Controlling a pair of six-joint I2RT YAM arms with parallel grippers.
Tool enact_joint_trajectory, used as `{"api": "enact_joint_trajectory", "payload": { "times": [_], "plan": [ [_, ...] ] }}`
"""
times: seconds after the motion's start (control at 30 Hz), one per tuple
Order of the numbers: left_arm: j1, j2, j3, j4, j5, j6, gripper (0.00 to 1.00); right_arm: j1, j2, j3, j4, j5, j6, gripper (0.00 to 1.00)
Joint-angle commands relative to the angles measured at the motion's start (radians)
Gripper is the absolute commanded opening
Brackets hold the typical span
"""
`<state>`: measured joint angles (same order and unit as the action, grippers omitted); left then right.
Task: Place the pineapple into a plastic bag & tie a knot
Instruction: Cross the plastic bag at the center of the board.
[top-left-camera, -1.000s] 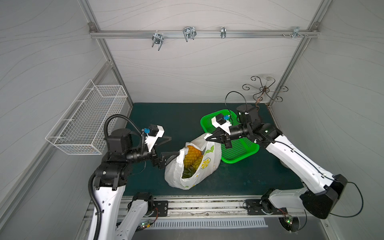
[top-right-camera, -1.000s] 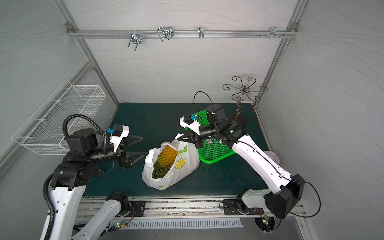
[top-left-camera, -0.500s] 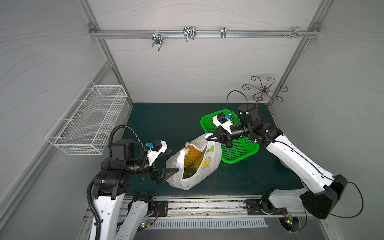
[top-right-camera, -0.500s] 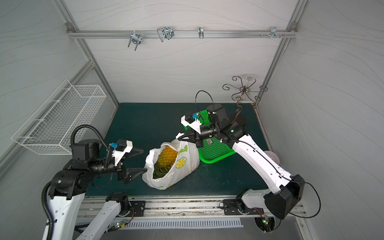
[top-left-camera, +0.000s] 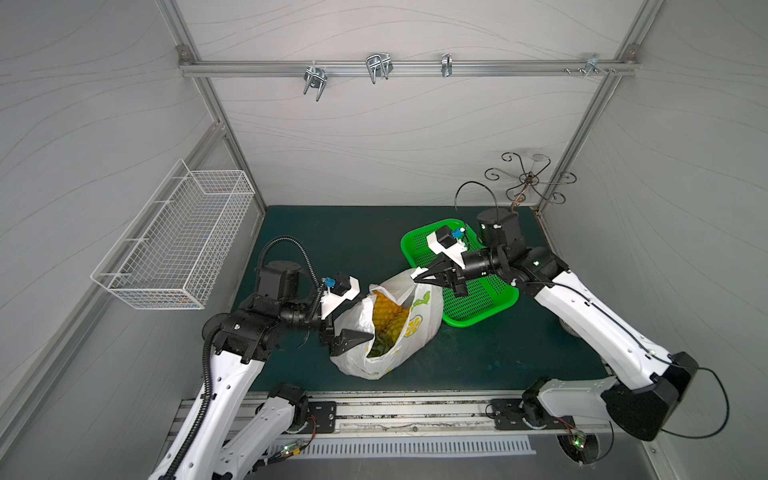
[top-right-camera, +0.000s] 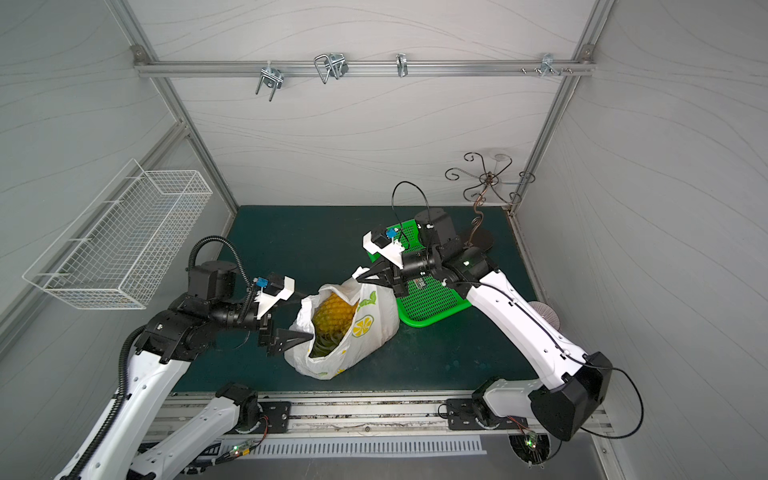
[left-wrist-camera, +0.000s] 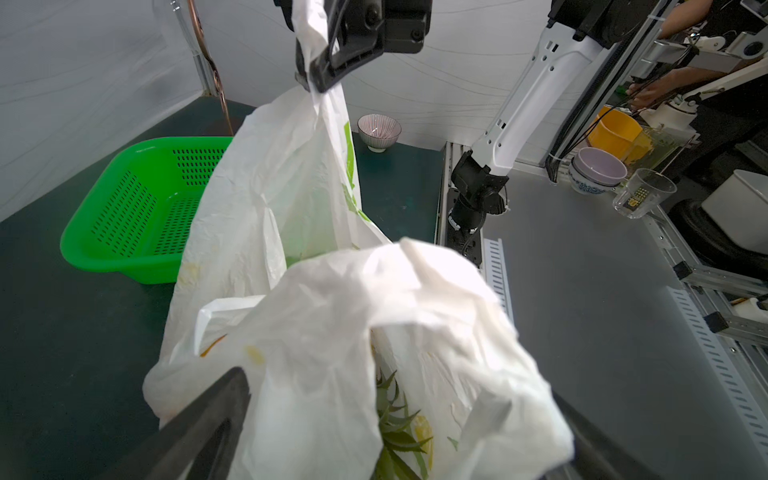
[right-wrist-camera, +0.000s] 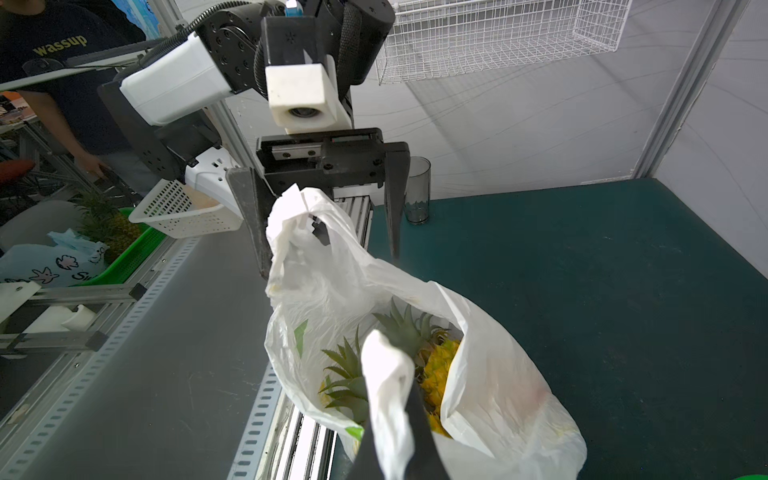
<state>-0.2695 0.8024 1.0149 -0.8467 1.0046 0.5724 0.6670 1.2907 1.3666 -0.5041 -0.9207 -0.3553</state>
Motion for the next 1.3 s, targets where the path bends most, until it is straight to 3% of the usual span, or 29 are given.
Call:
{"api": "enact_joint_trajectory", "payload": {
  "times": [0.0, 0.07, 0.23, 0.33, 0.47, 0.6, 0.7, 0.77, 0.9, 1.07, 1.27],
  "plan": [
    [-0.006, 0.014, 0.001, 0.1, -0.006, 0.064, 0.99, -0.004, -0.023, 0.022, 0.004, -0.033, -0.002, 0.0],
    [-0.007, 0.031, 0.001, 0.115, -0.024, 0.097, 0.99, -0.004, -0.024, 0.023, 0.0, -0.037, -0.002, 0.0],
    [-0.007, 0.069, 0.007, 0.171, 0.054, 0.081, 0.99, -0.003, -0.025, 0.031, -0.007, -0.033, -0.007, 0.0],
    [-0.007, 0.078, -0.004, 0.207, 0.111, 0.057, 0.86, -0.005, -0.025, 0.03, -0.011, -0.029, -0.008, 0.0],
    [-0.005, 0.083, -0.02, 0.232, 0.154, 0.025, 0.54, -0.006, -0.033, 0.026, -0.01, -0.019, -0.009, 0.0],
    [-0.005, 0.073, -0.03, 0.255, 0.161, -0.025, 0.02, -0.004, -0.046, 0.025, -0.011, -0.007, -0.011, 0.0],
    [-0.006, 0.048, -0.05, 0.354, 0.11, -0.163, 0.0, -0.003, -0.062, 0.026, -0.023, 0.003, -0.019, 0.0],
    [-0.007, 0.021, -0.08, 0.479, 0.007, -0.331, 0.0, 0.002, -0.076, 0.031, -0.036, 0.016, -0.025, 0.0],
    [-0.011, -0.008, -0.088, 0.576, -0.125, -0.549, 0.0, 0.108, -0.089, 0.064, -0.12, 0.083, -0.117, 0.0],
    [-0.013, 0.042, -0.028, 0.416, -0.023, -0.505, 0.0, 0.225, -0.067, 0.018, -0.026, 0.116, -0.095, 0.0],
    [-0.013, 0.129, 0.071, 0.238, 0.132, -0.449, 0.0, 0.264, -0.019, -0.018, 0.023, 0.158, -0.106, 0.0]
  ]
}}
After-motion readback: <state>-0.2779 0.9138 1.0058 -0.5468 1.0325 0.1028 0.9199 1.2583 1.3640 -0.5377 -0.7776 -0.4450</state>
